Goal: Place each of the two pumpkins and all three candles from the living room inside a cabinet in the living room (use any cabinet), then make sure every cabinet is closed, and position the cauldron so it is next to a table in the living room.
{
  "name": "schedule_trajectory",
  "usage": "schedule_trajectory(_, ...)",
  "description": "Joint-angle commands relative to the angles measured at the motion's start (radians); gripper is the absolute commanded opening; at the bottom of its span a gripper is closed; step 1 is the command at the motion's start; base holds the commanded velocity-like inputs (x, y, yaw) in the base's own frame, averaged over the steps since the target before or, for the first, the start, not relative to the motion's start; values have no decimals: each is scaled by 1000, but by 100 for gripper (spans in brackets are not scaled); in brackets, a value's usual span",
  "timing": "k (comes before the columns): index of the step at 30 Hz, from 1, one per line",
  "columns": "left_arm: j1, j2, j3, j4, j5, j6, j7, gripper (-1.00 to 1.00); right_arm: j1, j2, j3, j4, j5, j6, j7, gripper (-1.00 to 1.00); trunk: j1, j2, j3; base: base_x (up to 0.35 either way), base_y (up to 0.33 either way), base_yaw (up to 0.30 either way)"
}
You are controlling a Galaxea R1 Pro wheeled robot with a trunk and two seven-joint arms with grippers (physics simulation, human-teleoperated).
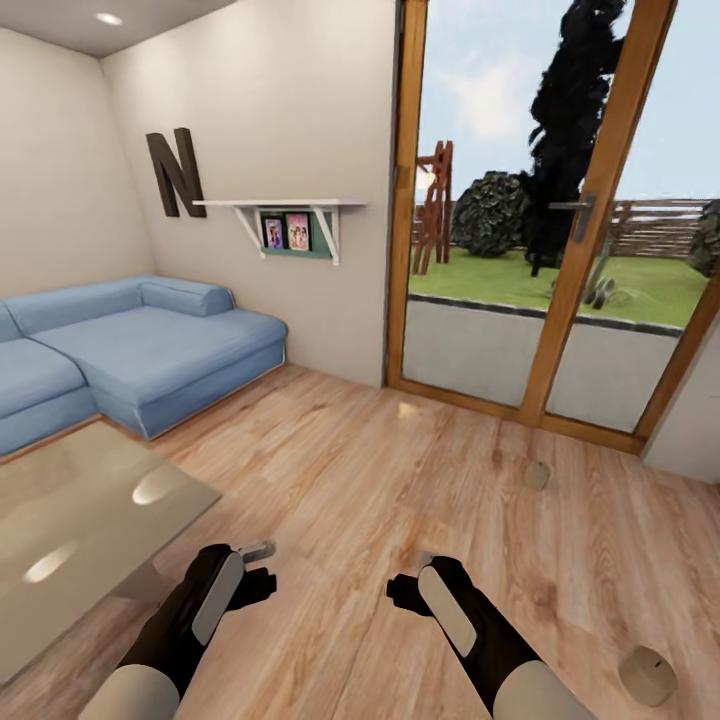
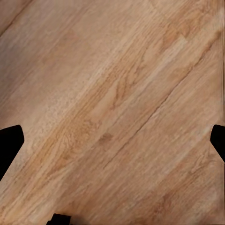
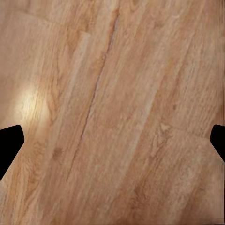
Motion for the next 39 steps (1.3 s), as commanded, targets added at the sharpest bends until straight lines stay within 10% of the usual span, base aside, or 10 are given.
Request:
schedule_trajectory(1, 0, 0, -1, -2, 11, 2, 10, 100, -1, 0, 3, -1, -10, 0, -10, 100, 0, 0, 0, 0, 0, -275)
schedule_trajectory(39, 0, 0, -3, 0, 10, -3, 4, 100, -1, 1, 3, -1, -10, 0, -10, 100, 0, 0, 19, -139, 0, -275)
